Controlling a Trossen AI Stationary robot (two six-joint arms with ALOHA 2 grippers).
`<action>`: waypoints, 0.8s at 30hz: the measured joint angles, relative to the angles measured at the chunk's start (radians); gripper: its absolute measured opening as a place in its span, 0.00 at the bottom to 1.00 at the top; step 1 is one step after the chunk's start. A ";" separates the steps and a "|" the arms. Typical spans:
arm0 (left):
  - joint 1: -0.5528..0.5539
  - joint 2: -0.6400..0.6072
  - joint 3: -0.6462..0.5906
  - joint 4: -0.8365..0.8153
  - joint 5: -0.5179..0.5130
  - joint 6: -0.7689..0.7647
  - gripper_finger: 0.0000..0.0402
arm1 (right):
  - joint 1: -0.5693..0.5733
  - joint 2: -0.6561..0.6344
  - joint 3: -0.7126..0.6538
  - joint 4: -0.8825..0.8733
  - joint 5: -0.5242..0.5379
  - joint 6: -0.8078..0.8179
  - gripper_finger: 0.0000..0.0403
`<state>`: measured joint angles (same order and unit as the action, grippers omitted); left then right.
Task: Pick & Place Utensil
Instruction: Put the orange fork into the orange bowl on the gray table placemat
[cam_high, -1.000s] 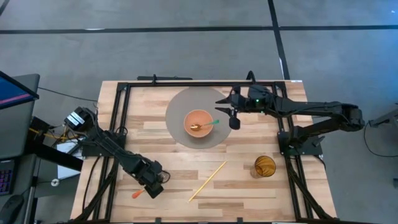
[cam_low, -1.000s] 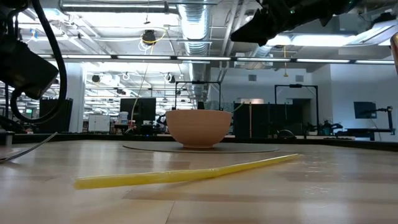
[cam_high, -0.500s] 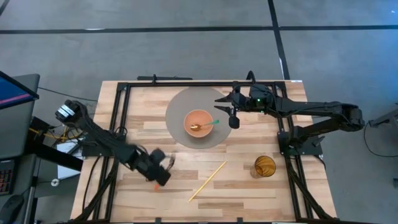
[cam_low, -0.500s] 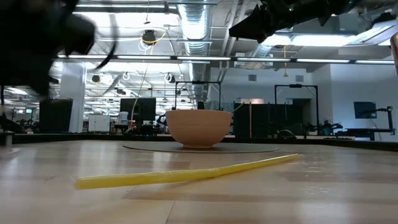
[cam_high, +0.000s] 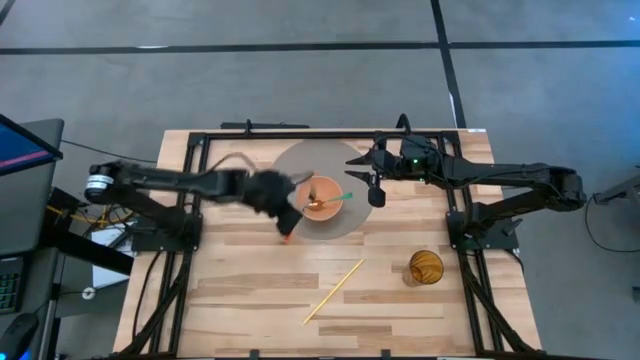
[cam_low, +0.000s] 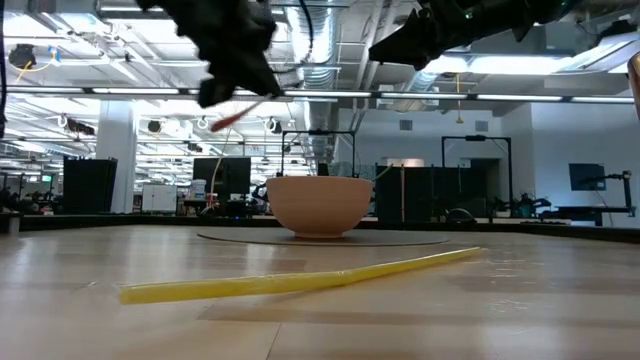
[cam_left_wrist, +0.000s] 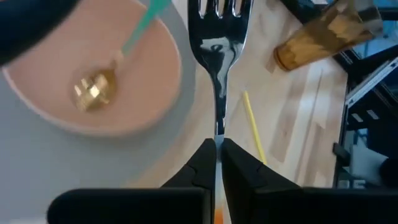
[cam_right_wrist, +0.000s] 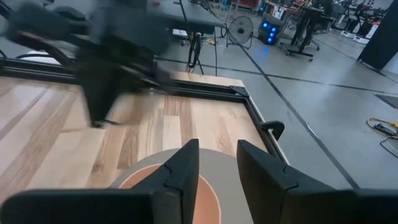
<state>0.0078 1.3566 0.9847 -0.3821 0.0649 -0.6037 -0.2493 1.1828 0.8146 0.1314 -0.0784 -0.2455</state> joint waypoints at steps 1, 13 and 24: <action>0.045 0.018 0.019 -0.005 0.052 0.029 0.04 | 0.000 0.000 0.000 -0.002 0.000 0.000 0.26; 0.241 0.243 0.085 -0.084 0.321 0.119 0.04 | 0.000 0.000 0.000 -0.151 0.000 0.000 0.26; 0.335 0.250 0.085 -0.081 0.657 -0.437 0.04 | 0.037 0.074 0.000 -0.088 -0.009 0.018 0.26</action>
<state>0.3431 1.6069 1.0702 -0.4634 0.7217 -1.0411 -0.2123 1.2564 0.8143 0.0436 -0.0873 -0.2273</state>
